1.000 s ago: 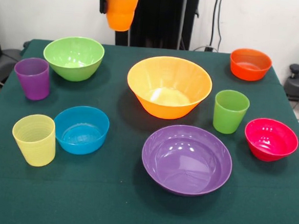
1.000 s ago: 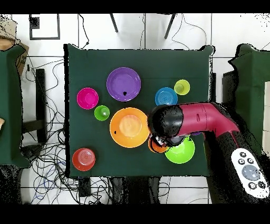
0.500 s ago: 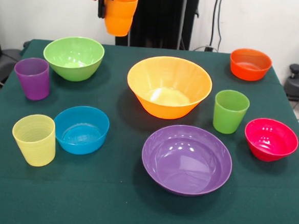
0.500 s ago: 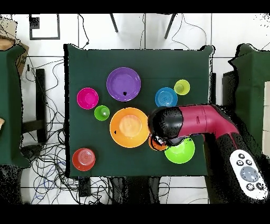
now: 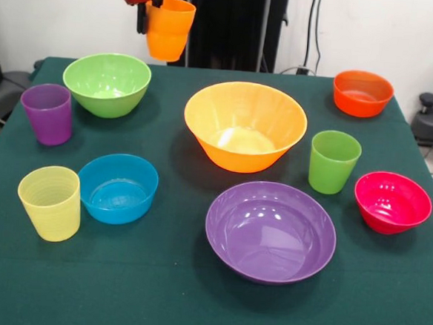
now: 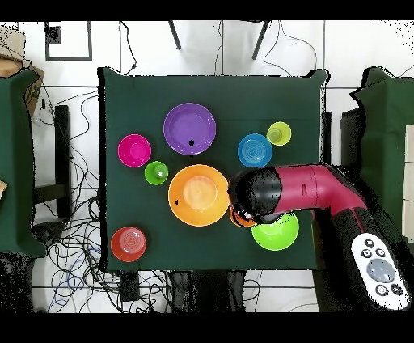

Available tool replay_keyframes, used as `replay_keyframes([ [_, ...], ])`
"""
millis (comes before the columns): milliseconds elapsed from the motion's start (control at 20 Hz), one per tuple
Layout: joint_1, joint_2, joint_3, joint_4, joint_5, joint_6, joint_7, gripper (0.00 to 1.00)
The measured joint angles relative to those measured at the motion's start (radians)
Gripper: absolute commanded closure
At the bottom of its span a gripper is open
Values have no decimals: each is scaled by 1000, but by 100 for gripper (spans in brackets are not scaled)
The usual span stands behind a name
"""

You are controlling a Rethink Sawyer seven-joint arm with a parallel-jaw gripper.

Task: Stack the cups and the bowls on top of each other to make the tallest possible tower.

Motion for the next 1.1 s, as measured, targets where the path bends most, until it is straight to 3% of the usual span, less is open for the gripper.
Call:
replay_keyframes([
  [450, 54, 22, -81, 14, 1, -102, 130, 100],
  [1100, 61, 92, -128, 63, 35, -227, 275, 100],
])
